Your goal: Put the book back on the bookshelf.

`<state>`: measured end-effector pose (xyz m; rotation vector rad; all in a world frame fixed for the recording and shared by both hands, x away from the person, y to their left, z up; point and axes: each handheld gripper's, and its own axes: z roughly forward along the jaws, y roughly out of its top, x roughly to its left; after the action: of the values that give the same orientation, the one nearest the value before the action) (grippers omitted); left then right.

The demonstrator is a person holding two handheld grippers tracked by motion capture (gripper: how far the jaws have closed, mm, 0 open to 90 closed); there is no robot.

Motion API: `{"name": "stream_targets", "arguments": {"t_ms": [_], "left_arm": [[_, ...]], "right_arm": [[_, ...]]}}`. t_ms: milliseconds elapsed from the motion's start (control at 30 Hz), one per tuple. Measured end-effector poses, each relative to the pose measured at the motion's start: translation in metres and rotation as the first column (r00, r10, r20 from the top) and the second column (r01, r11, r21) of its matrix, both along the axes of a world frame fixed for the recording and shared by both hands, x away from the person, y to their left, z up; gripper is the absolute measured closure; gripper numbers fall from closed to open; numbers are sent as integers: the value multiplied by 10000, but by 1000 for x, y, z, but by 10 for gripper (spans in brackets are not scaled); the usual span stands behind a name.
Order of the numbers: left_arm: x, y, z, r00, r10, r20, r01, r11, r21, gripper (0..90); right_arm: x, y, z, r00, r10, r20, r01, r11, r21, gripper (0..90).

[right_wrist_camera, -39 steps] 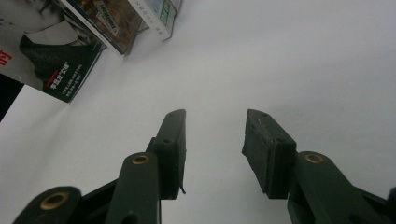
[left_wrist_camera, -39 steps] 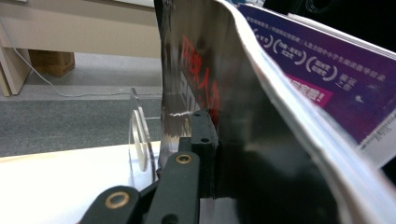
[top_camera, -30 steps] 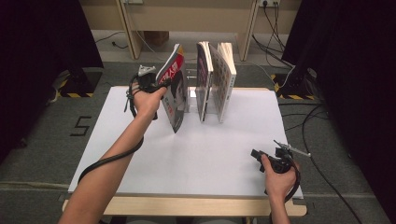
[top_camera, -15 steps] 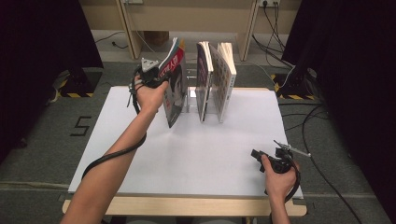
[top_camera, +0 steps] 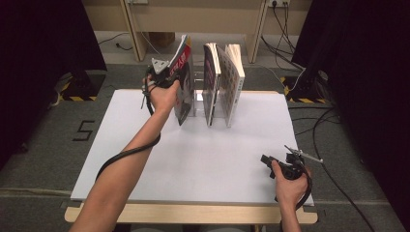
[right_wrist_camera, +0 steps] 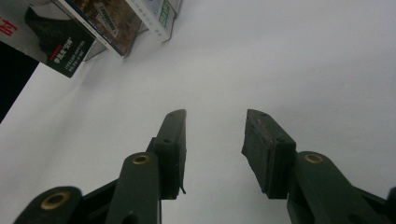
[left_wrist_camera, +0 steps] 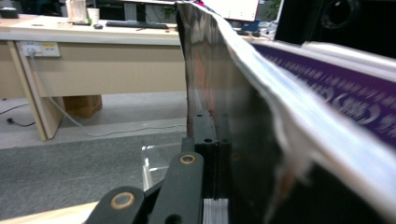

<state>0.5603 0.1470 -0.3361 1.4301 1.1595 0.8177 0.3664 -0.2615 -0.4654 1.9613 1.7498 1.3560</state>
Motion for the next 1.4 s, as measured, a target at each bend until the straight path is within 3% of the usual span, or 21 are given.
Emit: {"name": "stream_targets", "arguments": {"t_ms": [33,67,167,433,900,1000,1400], "left_arm": [[1,0,-4,10000,-17,-61,18,10000,37,865],[1,1,-6,9997,5,225,-8,9999,132,866],[1,2,-6,9998,47,203,-50,9999,152,865],[2,6,-3,9999,102,-136,-102,9999,36,862],[2,10,-9,9989,391,-267,-403,9982,-445,845],[2,10,-9,9988,390,-311,-402,9984,-399,834],[5,16,-11,9978,225,-621,-285,9949,-970,766]], "right_arm": [[0,0,0,10000,12,-32,-12,10000,28,593],[0,-1,0,10000,19,-40,-19,10000,40,593],[0,-1,0,10000,30,-44,-30,10000,29,593],[0,1,0,10000,13,-1,-13,10000,39,593],[0,-5,2,9999,-162,31,162,9997,196,593],[-1,-6,2,9999,-146,42,145,9998,169,594],[1,-6,1,9999,-103,49,103,9999,86,592]]}}
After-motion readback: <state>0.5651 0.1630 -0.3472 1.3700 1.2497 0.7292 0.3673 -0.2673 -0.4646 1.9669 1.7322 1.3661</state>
